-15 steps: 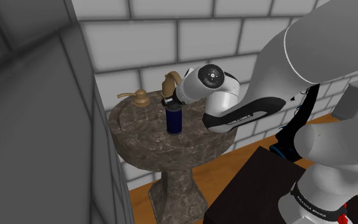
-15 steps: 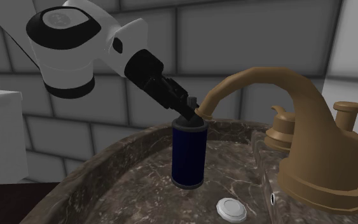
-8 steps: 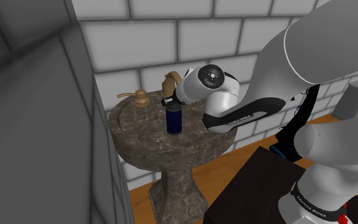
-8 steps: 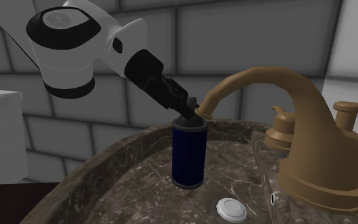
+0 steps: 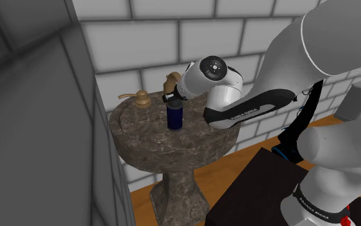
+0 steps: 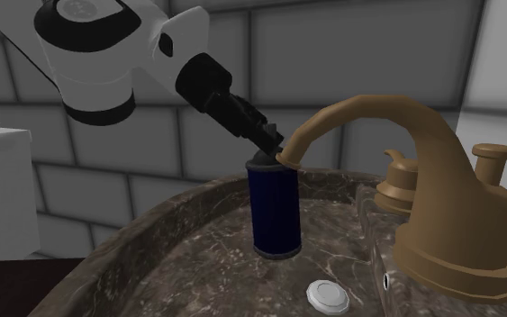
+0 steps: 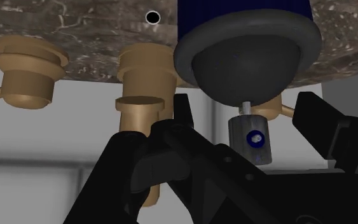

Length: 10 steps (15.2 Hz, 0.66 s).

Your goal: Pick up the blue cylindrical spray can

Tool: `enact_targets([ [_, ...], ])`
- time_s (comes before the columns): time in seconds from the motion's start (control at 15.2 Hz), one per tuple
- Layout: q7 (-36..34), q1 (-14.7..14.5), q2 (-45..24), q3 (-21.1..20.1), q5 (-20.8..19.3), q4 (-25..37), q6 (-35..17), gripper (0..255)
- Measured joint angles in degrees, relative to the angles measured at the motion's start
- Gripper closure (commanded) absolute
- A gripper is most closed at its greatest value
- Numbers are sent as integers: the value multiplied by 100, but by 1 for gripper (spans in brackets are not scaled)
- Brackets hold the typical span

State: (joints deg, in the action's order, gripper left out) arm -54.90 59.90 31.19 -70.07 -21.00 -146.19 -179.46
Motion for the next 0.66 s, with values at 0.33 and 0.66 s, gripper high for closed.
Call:
enact_targets([
  [0.33,277,-641,-115,665,51,122,399,255],
  [0.66,549,-1209,-150,1230,165,239,757,255],
])
